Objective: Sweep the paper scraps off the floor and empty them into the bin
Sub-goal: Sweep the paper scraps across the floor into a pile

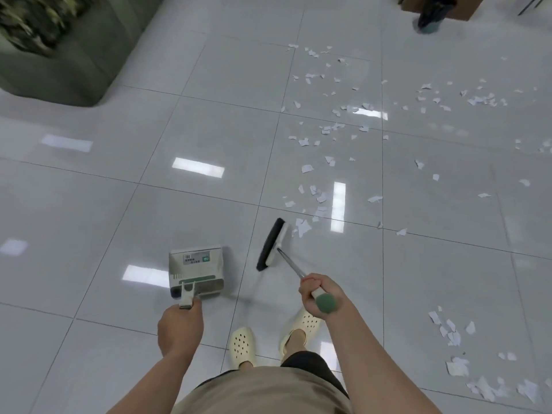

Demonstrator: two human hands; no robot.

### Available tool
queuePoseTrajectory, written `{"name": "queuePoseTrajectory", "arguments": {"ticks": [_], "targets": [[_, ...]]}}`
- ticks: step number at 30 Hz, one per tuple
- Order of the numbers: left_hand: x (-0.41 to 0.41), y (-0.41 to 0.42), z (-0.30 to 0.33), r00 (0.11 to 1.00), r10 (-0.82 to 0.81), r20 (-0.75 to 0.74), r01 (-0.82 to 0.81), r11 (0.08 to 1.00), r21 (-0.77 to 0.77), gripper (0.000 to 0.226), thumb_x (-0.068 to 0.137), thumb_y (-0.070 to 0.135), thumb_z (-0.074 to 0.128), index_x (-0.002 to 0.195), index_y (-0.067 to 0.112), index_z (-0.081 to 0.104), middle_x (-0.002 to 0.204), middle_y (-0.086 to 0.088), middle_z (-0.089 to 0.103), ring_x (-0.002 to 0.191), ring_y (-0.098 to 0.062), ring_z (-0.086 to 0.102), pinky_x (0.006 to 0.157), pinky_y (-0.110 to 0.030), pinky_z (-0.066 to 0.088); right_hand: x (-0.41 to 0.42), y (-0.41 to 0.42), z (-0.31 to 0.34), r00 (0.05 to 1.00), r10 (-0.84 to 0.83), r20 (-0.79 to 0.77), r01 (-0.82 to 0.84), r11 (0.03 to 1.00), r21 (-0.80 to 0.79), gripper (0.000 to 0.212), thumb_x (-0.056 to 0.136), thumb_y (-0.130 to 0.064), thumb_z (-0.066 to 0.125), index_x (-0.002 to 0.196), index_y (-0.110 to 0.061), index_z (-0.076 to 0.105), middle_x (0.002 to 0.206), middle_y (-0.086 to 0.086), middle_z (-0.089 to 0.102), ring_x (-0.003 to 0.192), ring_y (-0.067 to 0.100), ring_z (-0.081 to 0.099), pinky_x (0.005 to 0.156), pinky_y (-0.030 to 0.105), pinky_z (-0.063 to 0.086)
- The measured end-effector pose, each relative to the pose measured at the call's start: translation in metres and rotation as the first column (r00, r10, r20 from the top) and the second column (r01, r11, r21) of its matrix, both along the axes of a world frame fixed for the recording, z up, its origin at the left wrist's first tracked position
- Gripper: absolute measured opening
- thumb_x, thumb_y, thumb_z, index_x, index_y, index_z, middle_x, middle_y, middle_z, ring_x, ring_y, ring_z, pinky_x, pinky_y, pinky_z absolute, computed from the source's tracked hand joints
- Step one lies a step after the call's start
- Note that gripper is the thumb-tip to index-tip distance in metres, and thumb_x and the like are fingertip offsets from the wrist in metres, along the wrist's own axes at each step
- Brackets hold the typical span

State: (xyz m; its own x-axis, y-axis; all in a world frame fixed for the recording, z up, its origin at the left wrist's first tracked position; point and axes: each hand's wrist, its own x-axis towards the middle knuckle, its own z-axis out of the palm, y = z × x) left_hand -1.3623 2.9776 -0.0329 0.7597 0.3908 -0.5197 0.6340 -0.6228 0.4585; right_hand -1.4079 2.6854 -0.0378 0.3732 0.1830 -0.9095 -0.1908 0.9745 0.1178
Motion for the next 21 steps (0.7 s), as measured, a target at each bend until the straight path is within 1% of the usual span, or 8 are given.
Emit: {"name": "queuePoseTrajectory", "arguments": {"ticks": [3, 9, 10, 12, 13, 15, 18, 21], "targets": [[0.003, -0.030, -0.001, 1.000, -0.003, -0.017, 0.003, 1.000, 0.010, 0.053, 0.097, 0.043, 0.060, 0.065, 0.002, 0.061, 0.062, -0.013, 0.061, 0.057, -0.031, 0.056, 0.054, -0.030, 0.042, -0.013, -0.059, -0.007, 0.998, -0.021, -0.065, 0.016, 0.997, -0.080, 0.018, 0.086, 0.004, 0.048, 0.085, -0.014, 0.043, 0.056, -0.003, 0.037, 0.033, 0.009, 0.041, 0.032, 0.017, 0.040], [0.018, -0.102, 0.007, 0.997, -0.073, -0.001, 0.073, 0.997, 0.041, 0.053, 0.098, 0.048, 0.056, 0.070, 0.004, 0.062, 0.067, -0.014, 0.063, 0.062, -0.031, 0.059, 0.055, -0.031, 0.041, -0.019, -0.160, -0.003, 0.941, 0.125, -0.315, -0.230, 0.917, -0.325, 0.027, 0.088, 0.001, 0.047, 0.069, -0.015, 0.037, 0.041, -0.002, 0.039, 0.026, 0.011, 0.041, 0.031, 0.016, 0.038], [0.020, -0.115, 0.009, 0.996, -0.091, 0.002, 0.091, 0.995, 0.046, 0.052, 0.098, 0.048, 0.055, 0.072, 0.004, 0.062, 0.069, -0.013, 0.063, 0.063, -0.031, 0.059, 0.055, -0.032, 0.041, -0.015, -0.173, 0.000, 0.920, 0.158, -0.359, -0.293, 0.885, -0.361, 0.027, 0.086, 0.001, 0.047, 0.068, -0.015, 0.036, 0.042, 0.000, 0.042, 0.029, 0.013, 0.044, 0.033, 0.018, 0.040], [0.026, -0.137, 0.012, 0.993, -0.121, 0.012, 0.121, 0.991, 0.052, 0.049, 0.098, 0.049, 0.054, 0.074, 0.006, 0.062, 0.070, -0.012, 0.064, 0.064, -0.029, 0.060, 0.056, -0.032, 0.042, -0.004, -0.190, 0.005, 0.885, 0.193, -0.423, -0.373, 0.838, -0.399, 0.021, 0.085, 0.003, 0.047, 0.073, -0.012, 0.039, 0.061, 0.006, 0.049, 0.048, 0.018, 0.052, 0.044, 0.026, 0.047], [0.028, -0.148, 0.013, 0.992, -0.127, 0.020, 0.126, 0.991, 0.049, 0.049, 0.098, 0.049, 0.055, 0.075, 0.007, 0.062, 0.070, -0.011, 0.064, 0.064, -0.029, 0.060, 0.056, -0.033, 0.043, 0.003, -0.196, 0.008, 0.886, 0.185, -0.425, -0.368, 0.838, -0.403, 0.018, 0.086, 0.004, 0.047, 0.076, -0.010, 0.040, 0.070, 0.007, 0.048, 0.057, 0.018, 0.052, 0.049, 0.029, 0.049], [0.034, -0.166, 0.015, 0.992, -0.120, 0.035, 0.119, 0.992, 0.032, 0.047, 0.096, 0.049, 0.057, 0.075, 0.007, 0.062, 0.069, -0.011, 0.065, 0.065, -0.031, 0.061, 0.058, -0.034, 0.046, 0.016, -0.201, 0.017, 0.921, 0.146, -0.361, -0.301, 0.854, -0.424, 0.016, 0.088, 0.004, 0.044, 0.078, -0.007, 0.041, 0.074, 0.007, 0.047, 0.062, 0.016, 0.050, 0.050, 0.026, 0.049], [0.043, -0.187, 0.017, 0.992, -0.117, 0.055, 0.116, 0.993, 0.013, 0.050, 0.096, 0.050, 0.058, 0.073, 0.006, 0.062, 0.067, -0.011, 0.065, 0.064, -0.032, 0.062, 0.057, -0.034, 0.046, 0.034, -0.193, 0.027, 0.960, 0.118, -0.254, -0.223, 0.870, -0.439, 0.018, 0.086, 0.006, 0.040, 0.075, -0.008, 0.041, 0.068, 0.007, 0.046, 0.057, 0.017, 0.047, 0.047, 0.024, 0.047], [0.053, -0.197, 0.018, 0.989, -0.126, 0.082, 0.126, 0.992, 0.013, 0.054, 0.096, 0.054, 0.057, 0.072, 0.006, 0.062, 0.068, -0.010, 0.065, 0.065, -0.031, 0.062, 0.057, -0.034, 0.046, 0.052, -0.171, 0.029, 0.983, 0.127, -0.130, -0.169, 0.902, -0.398, 0.022, 0.082, 0.004, 0.041, 0.068, -0.013, 0.039, 0.055, 0.003, 0.041, 0.043, 0.014, 0.041, 0.042, 0.018, 0.040]]}}
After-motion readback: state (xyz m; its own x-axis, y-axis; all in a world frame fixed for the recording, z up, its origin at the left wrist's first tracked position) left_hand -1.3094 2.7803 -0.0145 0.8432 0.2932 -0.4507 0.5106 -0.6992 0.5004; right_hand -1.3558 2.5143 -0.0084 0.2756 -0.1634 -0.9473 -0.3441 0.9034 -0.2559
